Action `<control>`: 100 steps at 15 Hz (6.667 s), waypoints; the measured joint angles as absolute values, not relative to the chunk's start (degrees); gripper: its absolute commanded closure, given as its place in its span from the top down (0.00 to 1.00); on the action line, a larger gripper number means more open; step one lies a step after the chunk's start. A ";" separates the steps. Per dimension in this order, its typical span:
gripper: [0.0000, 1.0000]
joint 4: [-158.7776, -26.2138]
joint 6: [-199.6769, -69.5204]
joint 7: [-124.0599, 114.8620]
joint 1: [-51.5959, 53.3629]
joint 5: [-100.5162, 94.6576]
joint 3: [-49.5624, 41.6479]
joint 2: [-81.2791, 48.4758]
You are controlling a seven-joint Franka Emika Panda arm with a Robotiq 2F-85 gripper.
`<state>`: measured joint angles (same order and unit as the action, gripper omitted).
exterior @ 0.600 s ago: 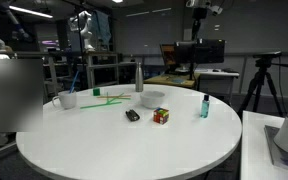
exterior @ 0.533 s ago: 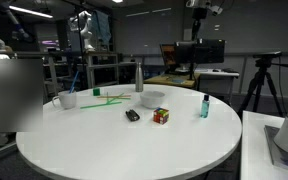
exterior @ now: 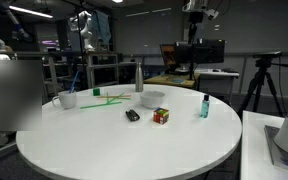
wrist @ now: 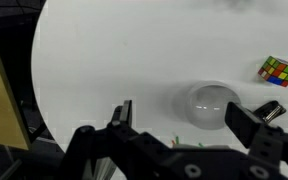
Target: Pick up the pocket knife and put it in the bowl
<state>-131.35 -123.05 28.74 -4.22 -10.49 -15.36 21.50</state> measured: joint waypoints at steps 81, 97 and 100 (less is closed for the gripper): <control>1.00 -108.19 -137.47 -29.63 11.40 1.66 2.09 -31.36; 1.00 -107.81 -137.67 -29.62 11.36 1.90 0.85 -35.20; 0.75 -107.22 -137.67 -29.55 11.39 1.90 1.08 -36.20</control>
<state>-107.22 -137.67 -29.55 11.39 1.90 1.08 -36.20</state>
